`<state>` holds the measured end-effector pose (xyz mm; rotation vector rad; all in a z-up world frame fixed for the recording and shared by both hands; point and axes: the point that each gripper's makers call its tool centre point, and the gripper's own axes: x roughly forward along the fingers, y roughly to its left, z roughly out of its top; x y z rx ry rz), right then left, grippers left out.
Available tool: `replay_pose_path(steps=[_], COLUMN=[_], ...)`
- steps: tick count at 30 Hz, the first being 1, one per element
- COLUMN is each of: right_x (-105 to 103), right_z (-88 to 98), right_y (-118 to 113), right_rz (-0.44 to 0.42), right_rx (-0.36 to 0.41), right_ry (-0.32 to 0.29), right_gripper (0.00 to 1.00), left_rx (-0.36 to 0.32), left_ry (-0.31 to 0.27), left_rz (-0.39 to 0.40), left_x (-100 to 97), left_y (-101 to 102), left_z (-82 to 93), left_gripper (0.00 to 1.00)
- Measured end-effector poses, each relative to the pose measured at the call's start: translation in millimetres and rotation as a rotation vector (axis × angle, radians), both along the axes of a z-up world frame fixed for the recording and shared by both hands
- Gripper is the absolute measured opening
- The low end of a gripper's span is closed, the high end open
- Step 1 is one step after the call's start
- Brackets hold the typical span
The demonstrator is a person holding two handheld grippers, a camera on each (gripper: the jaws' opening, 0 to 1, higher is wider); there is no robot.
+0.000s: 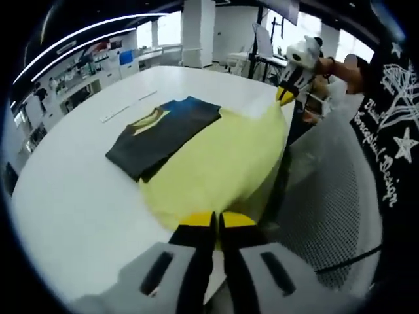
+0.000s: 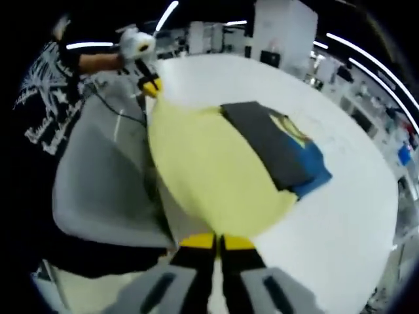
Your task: Fold the garment on the visible template until the final outline fits inside the template.
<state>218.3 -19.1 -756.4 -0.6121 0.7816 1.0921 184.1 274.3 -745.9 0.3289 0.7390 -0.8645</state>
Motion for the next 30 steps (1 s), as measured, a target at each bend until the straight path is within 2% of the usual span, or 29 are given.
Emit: replay_pose_path(steps=[8,16,24,30], right_x=[46,81,121,158], right_z=[28.5,43.1,55.8,60.7], right_y=[2,6,12,12], right_rz=[-0.011,-0.009,-0.028,-0.038], right_rx=[-0.003,-0.017,-0.018,-0.056], right_ry=[-0.127,-0.199,-0.274,-0.356], right_gripper=[0.0,0.0,0.0,0.0], left_rx=[0.005,0.007,0.025,0.02], left_ry=[-0.094,-0.168,-0.235,-0.29], left_rz=[0.016,0.016,0.037,0.066], left_x=[42.4,83.6,123.2,154.0], left_y=[4,5,7,5], left_z=[28.3,49.4,61.3,68.2], left_gripper=[0.0,0.0,0.0,0.0])
